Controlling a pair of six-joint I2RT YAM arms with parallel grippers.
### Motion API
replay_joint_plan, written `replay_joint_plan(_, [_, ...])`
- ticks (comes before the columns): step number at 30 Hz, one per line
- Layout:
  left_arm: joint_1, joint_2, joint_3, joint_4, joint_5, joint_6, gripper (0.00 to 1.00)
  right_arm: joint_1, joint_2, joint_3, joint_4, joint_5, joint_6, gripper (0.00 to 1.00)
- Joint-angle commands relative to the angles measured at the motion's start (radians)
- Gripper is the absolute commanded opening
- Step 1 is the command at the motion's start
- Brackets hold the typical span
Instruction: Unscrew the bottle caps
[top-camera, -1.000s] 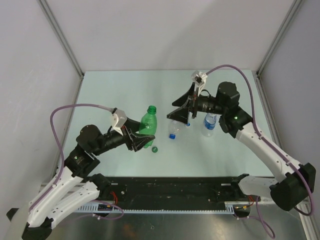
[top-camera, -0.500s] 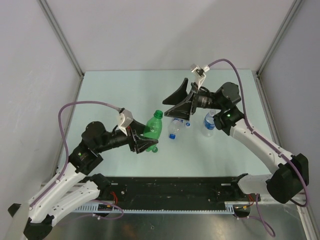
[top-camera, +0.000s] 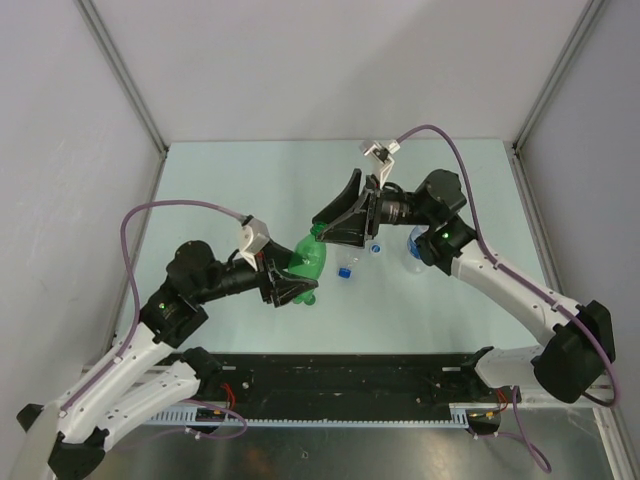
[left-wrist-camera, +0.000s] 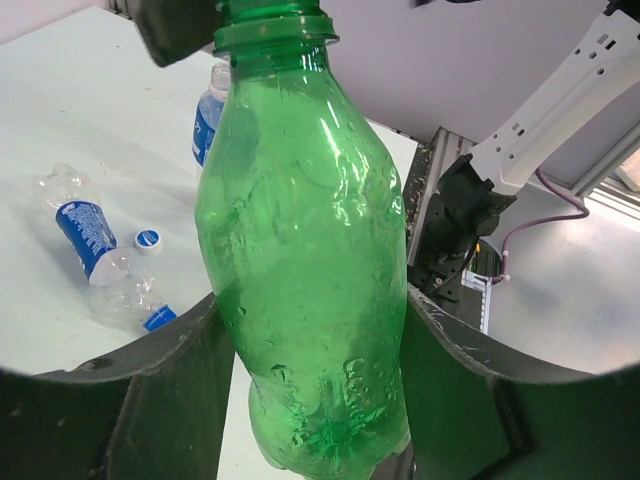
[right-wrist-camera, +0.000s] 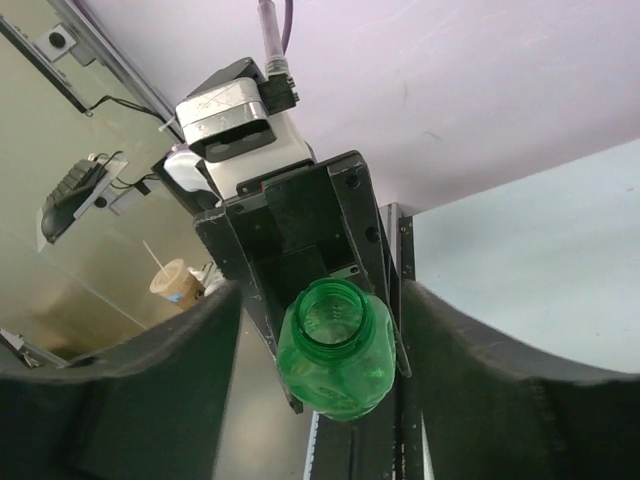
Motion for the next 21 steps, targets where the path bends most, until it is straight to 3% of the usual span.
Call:
replay_joint_plan(1, [0.005,-0.002,0.044,0.024,0.018,-0.003,0.00,0.010,0.013,0.020,-0.027,0.019,-0.045,0.61])
replay_joint_plan(4, [0.005,-0.006,0.042,0.025,0.018,-0.003,0.00,0.016,0.015,0.020,-0.071,0.033,-0.079,0.50])
replay_joint_plan(11, [0.006,-0.012,0.031,0.023,0.012,-0.007,0.00,0.025,0.004,0.029,-0.153,0.050,-0.138,0.05])
replay_joint_plan(15, [0.006,-0.011,0.032,0.024,0.004,-0.007,0.07,0.023,-0.001,0.031,-0.171,0.053,-0.155,0.00])
replay_joint_plan(17, [0.007,-0.011,0.031,0.024,-0.001,-0.007,0.20,0.024,-0.003,0.032,-0.181,0.056,-0.166,0.00])
replay_joint_plan(19, [0.006,-0.011,0.028,0.023,-0.006,-0.007,0.46,0.025,-0.005,0.033,-0.197,0.061,-0.178,0.00])
replay_joint_plan(21, [0.006,-0.012,0.026,0.023,-0.014,-0.009,0.79,0.025,-0.006,0.034,-0.217,0.068,-0.196,0.00])
